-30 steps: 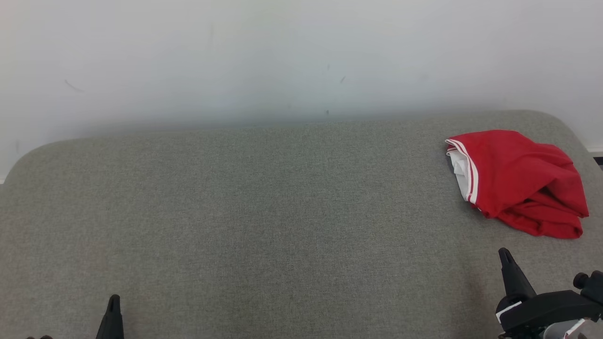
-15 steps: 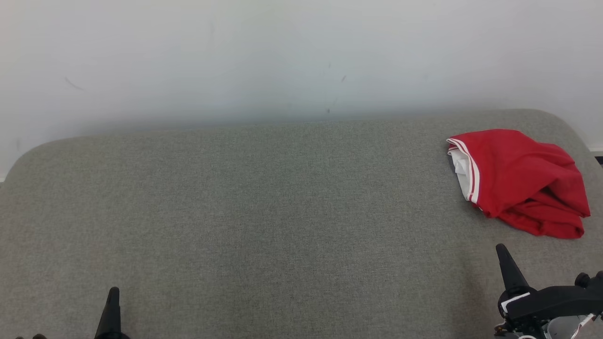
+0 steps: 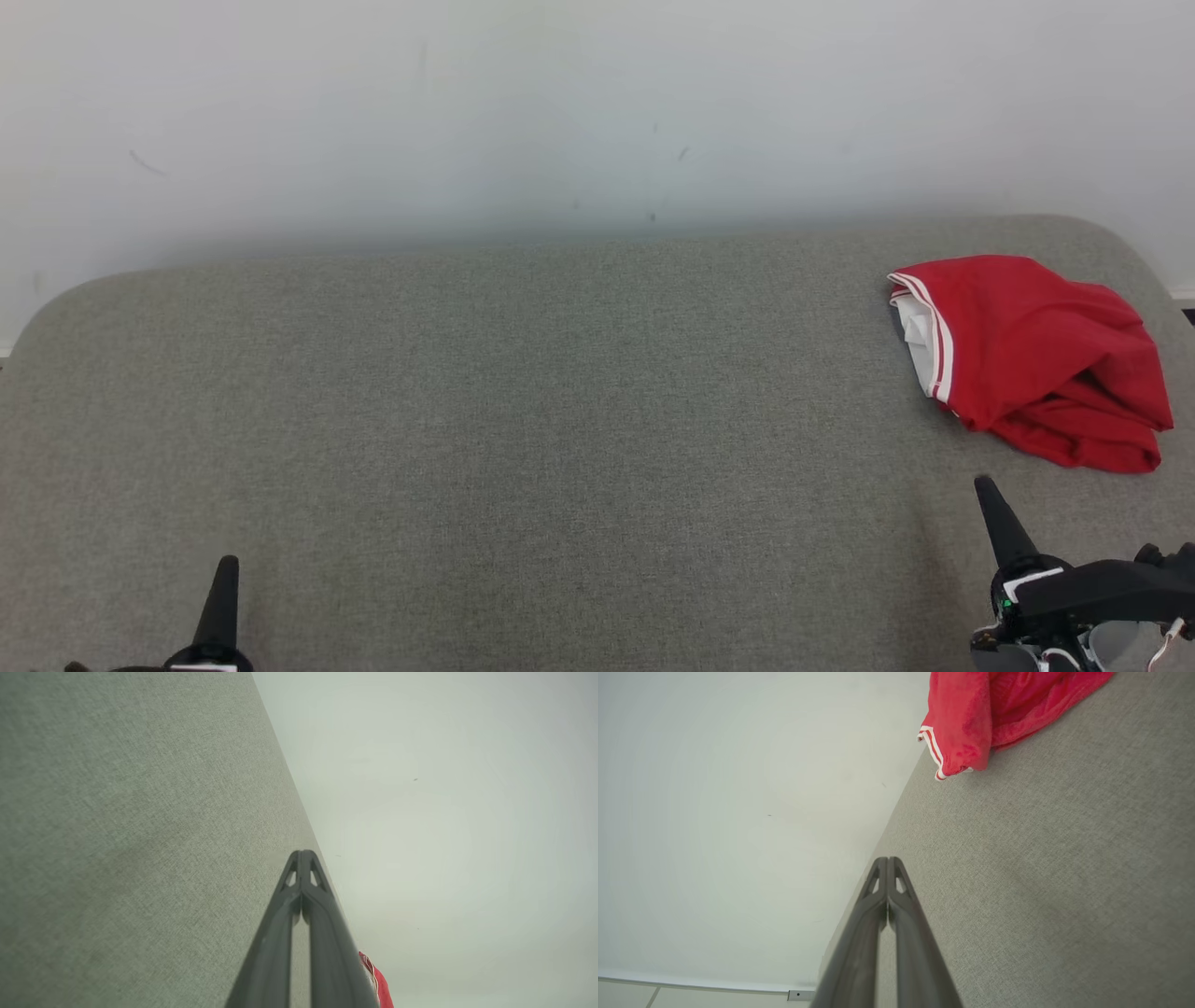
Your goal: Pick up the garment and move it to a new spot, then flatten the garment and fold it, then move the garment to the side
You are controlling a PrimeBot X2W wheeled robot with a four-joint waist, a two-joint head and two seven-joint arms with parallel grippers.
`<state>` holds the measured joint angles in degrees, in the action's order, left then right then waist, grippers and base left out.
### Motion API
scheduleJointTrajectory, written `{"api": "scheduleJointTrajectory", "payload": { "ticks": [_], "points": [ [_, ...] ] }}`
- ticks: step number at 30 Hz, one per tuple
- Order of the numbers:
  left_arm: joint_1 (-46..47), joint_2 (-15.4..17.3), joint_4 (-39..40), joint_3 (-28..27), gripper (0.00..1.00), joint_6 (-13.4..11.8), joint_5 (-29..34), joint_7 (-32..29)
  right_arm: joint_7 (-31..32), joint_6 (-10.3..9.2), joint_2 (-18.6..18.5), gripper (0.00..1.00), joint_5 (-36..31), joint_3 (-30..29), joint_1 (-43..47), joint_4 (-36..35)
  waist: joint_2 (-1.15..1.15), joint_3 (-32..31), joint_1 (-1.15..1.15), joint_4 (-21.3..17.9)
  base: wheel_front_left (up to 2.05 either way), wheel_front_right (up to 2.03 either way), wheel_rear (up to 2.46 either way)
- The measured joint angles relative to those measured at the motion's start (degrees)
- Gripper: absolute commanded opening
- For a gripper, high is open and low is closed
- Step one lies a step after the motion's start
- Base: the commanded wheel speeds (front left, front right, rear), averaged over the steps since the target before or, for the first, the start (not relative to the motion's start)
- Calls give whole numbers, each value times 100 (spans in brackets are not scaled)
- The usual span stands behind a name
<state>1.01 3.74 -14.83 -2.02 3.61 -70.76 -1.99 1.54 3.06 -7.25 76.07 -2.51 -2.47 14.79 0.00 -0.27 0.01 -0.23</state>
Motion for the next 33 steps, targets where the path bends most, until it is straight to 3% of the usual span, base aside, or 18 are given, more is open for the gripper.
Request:
{"api": "scheduleJointTrajectory", "payload": {
  "ticks": [25,33],
  "points": [
    [331,-151,-214,-305,0,347,-2025,-437,503,357,445,0,1511,-509,-185,210,0,37,-1,24,0,0,0],
    [333,-153,-223,-311,0,347,-2054,-437,503,358,466,0,1567,-511,-190,213,0,37,-1,24,0,0,0]
  ]
}}
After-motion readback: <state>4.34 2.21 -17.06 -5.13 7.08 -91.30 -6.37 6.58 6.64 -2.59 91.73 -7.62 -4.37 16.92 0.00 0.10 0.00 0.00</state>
